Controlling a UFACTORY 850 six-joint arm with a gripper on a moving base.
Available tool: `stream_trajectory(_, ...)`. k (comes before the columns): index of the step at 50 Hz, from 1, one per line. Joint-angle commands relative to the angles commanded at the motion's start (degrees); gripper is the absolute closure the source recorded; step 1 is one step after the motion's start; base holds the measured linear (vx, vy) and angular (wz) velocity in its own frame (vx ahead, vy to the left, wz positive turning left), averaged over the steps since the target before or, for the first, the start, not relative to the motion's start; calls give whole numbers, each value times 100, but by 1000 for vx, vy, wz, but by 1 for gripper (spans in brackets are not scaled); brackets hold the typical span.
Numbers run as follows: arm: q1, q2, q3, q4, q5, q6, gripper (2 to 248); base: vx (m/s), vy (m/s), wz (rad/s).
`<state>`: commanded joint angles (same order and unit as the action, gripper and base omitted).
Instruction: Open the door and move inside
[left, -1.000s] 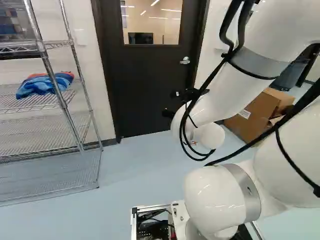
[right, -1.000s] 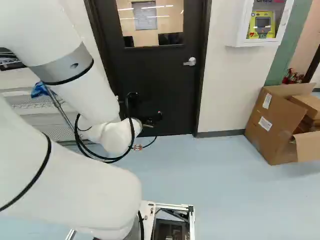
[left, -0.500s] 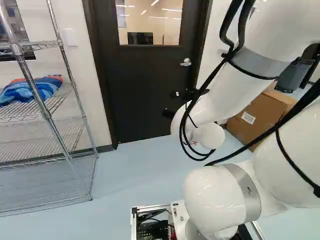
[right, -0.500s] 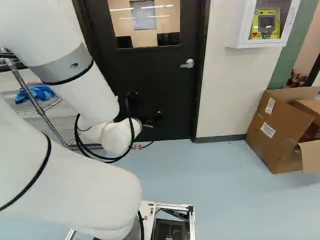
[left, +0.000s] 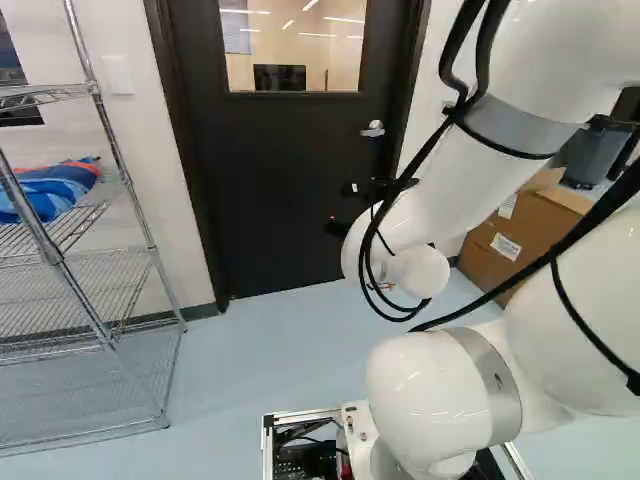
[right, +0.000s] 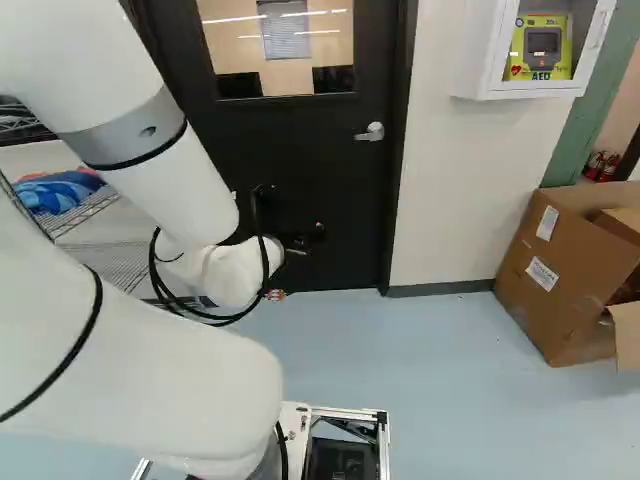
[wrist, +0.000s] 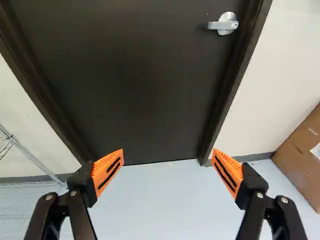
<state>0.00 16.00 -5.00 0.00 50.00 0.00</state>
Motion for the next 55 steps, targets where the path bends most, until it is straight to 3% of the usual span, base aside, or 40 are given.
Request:
stream_trajectory(32,0,0,0,0,0,0,3,189,-54,2)
stream_trajectory(55,0,0,0,0,0,0,3,174,-5,-14)
